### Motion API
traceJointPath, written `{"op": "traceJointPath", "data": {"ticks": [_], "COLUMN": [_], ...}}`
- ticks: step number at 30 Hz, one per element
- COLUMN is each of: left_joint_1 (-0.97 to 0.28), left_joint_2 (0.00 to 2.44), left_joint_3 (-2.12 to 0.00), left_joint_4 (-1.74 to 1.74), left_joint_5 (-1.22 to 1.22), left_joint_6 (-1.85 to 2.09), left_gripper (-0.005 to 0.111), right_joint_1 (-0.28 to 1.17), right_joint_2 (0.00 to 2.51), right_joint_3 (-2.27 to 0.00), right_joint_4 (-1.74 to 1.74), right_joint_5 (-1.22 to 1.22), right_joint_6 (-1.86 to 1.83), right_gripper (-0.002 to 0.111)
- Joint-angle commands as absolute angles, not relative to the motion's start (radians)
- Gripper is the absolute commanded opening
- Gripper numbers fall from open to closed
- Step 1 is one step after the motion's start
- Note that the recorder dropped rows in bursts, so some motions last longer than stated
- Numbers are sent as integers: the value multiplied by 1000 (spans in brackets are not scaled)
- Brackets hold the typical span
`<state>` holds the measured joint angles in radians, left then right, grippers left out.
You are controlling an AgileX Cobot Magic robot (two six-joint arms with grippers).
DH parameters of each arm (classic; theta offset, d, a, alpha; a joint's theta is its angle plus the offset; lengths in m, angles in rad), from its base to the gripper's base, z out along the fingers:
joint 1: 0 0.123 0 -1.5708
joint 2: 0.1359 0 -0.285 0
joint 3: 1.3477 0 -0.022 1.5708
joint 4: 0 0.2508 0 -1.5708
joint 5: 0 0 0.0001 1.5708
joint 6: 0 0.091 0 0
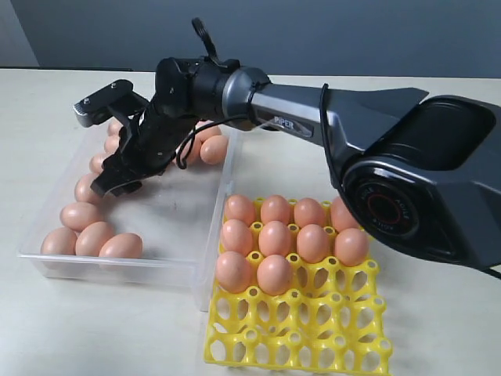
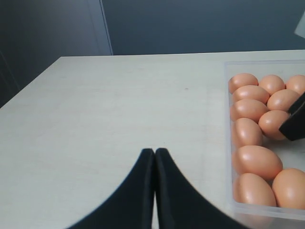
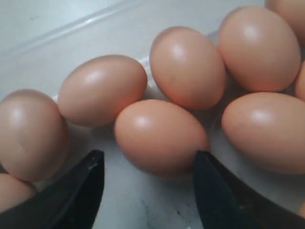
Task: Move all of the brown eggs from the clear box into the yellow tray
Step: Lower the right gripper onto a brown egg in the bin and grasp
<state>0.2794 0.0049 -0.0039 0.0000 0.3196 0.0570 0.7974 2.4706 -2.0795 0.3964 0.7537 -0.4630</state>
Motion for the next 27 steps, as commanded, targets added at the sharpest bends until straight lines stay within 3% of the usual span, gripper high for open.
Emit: {"op": "traceJointPath", "data": {"ticks": [1,8,15,27], "left_joint_1": [275,275,275,275], "left_joint_2": [0,0,0,0], "left_joint_3": [0,0,0,0], "left_joint_4": [0,0,0,0], "left_joint_5": [309,309,309,309], "left_joint_6": [57,57,57,57], "left_gripper": [0,0,0,0], "right_joint_1": [791,791,779,779], "right_joint_2": [2485,2486,2506,2516], "right_joint_3": [-2079,-2079,-2079,-2079], "right_joint_4": [364,397,516,524], "right_joint_5": [707,628,606,706], "right_joint_6": [-479,-469,-64,-50], "right_gripper": [54,54,54,52]}}
